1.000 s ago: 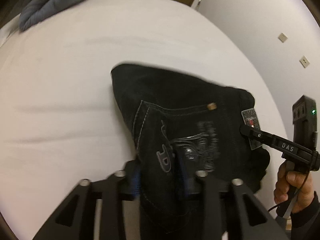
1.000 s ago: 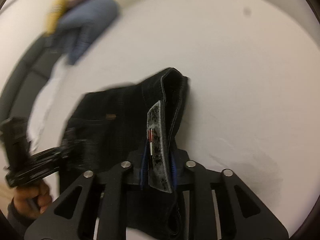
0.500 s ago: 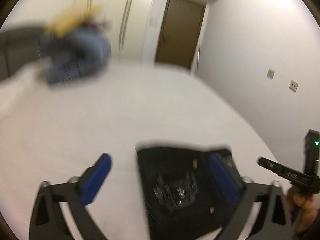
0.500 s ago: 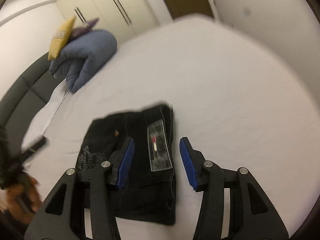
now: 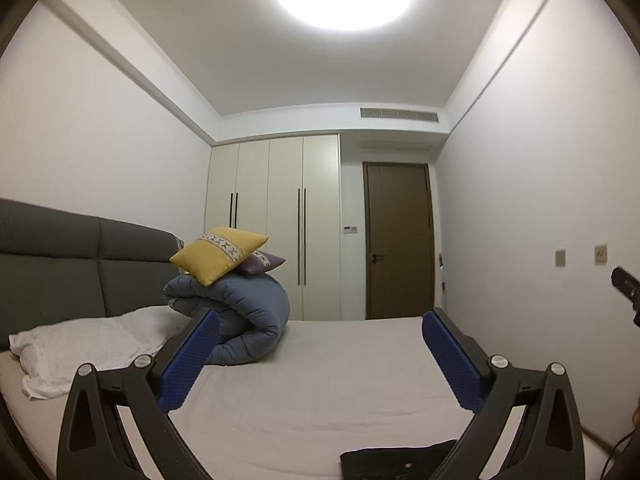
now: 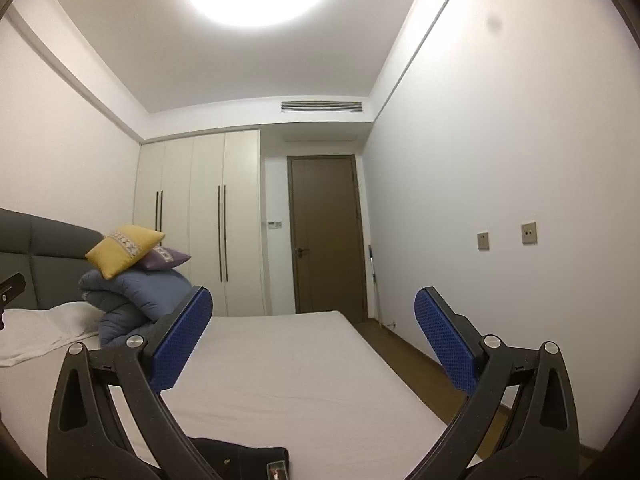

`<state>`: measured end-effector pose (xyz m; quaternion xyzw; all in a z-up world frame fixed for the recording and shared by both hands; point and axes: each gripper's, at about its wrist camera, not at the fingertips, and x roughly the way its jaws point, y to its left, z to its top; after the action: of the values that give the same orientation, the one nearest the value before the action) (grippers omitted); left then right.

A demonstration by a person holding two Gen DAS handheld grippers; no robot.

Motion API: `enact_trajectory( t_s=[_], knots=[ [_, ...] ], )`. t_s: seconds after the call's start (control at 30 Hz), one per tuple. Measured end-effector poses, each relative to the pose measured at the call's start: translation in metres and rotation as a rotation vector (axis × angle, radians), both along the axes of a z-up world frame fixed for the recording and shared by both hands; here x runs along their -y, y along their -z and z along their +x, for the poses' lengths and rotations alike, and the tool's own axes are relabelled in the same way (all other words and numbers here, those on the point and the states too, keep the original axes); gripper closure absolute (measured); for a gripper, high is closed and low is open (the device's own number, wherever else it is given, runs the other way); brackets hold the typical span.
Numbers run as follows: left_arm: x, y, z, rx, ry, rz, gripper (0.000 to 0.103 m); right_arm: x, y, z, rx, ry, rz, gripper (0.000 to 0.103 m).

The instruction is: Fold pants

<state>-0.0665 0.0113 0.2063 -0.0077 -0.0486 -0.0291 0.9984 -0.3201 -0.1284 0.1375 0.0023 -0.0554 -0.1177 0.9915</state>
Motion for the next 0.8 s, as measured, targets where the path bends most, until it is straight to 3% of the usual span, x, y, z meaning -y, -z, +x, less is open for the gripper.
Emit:
enact_trajectory(
  t_s=[0.1, 0.23, 0.33, 0.53, 0.8],
  knots=[
    [-0.009, -0.01, -0.022, 0.0, -0.07, 0.0, 0.0, -0.002, -0.014, -0.023, 0.024, -0.016, 0.041, 0.0],
    [-0.003, -0.006, -0.027, -0.103, -0.108, 0.117, 0.0, -0.018, -0.022, -0.055, 0.056, -0.011, 0.036, 0.0],
    [-0.005, 0.006, -0.026, -0.164, -0.117, 0.095, 0.0, -0.029, -0.026, -0.091, 0.058, 0.019, 0.025, 0.0],
    [0.008, 0.048, -0.005, -0.382, -0.063, 0.064, 0.0, -0.043, -0.011, -0.103, -0.073, 0.045, 0.018, 0.0],
    [0.022, 0.124, 0.013, -0.685, -0.016, -0.011, 0.0, -0.032, 0.055, -0.073, -0.395, 0.054, 0.136, 0.0]
  ],
)
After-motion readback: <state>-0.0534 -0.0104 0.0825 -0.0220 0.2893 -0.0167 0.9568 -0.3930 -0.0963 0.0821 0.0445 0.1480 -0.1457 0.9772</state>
